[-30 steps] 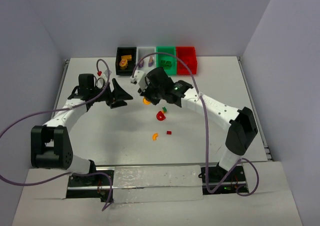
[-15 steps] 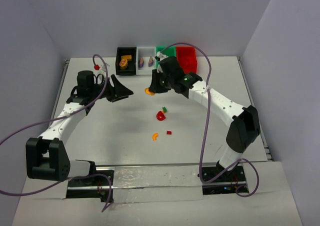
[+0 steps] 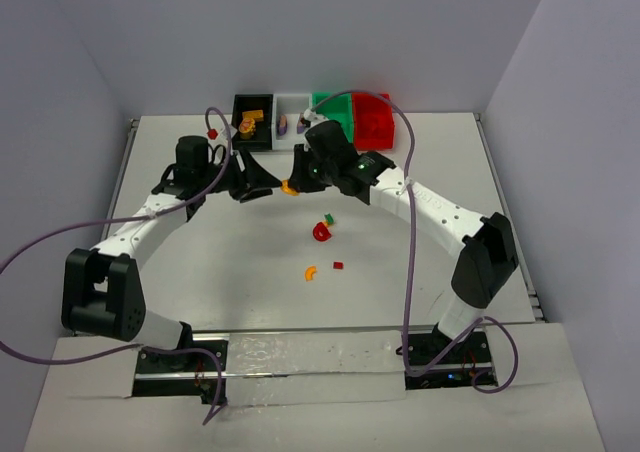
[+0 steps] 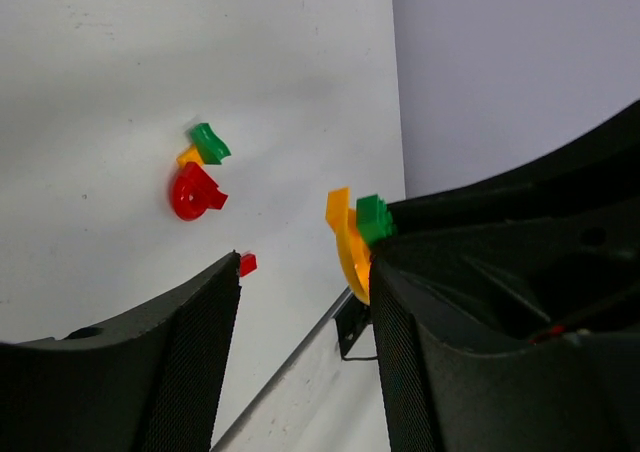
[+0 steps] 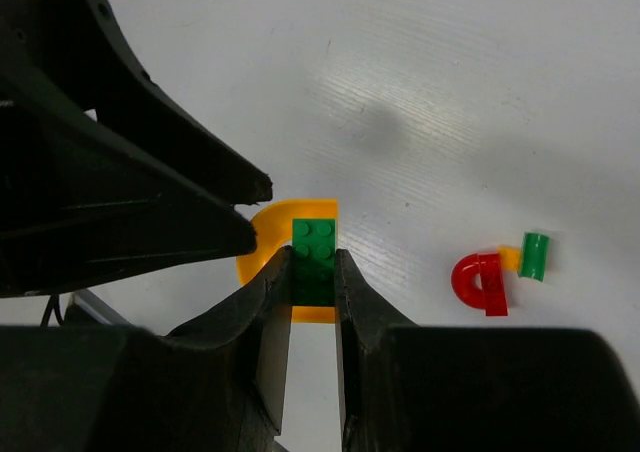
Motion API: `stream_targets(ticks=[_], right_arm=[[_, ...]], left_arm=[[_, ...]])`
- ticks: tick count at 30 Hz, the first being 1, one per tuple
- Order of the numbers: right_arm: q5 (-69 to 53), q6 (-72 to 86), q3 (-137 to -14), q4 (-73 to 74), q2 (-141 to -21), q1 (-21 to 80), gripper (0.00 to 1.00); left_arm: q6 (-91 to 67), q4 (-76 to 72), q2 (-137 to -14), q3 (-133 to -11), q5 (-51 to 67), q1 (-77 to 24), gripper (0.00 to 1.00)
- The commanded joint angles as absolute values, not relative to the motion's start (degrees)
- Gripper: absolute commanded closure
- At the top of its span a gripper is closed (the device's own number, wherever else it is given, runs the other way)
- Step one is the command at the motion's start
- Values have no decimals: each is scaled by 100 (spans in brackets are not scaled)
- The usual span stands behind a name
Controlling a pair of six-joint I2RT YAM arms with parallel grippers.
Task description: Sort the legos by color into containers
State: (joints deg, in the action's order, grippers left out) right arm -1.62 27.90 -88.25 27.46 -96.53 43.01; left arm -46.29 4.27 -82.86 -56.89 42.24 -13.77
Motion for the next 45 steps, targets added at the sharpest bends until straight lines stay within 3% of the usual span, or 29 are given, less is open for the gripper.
stream_targets(ticks=[1, 17, 23, 25, 27, 32, 41, 43, 45], right_arm=[[281, 2584, -9136, 2518, -9439, 4495, 100], [1000, 2486, -9141, 2409, -9510, 4764, 100], [926, 2635, -9166, 2400, -9566, 4772, 100], [862, 2672, -9201, 2391, -9605, 4781, 100], [853, 2685, -9256, 2403, -9640, 4777, 100], [731, 2683, -9395, 2486, -9643, 4723, 100], [212, 2971, -9343, 2645, -9572, 4448, 100], [228, 2868, -9334, 2586, -9541, 4447, 100], [272, 2707, -9343, 2495, -9518, 4447, 100]], left_arm=[[-4873, 150, -8398, -6016, 4306, -1441, 40], [-5616, -464, -8613, -5731, 4711, -1582, 60], [-6077, -975, -8731, -5554, 4976, -1582, 77], [-6257, -1107, -8774, -5502, 5048, -1582, 92], [-6192, -1016, -8815, -5549, 5052, -1577, 100], [-4953, 344, -8695, -5860, 4292, -1624, 100], [-3402, 1397, -8350, -6029, 2088, -1811, 100], [-3500, 1274, -8367, -5977, 2369, -1763, 100], [-4010, 918, -8412, -5756, 3516, -1591, 100]])
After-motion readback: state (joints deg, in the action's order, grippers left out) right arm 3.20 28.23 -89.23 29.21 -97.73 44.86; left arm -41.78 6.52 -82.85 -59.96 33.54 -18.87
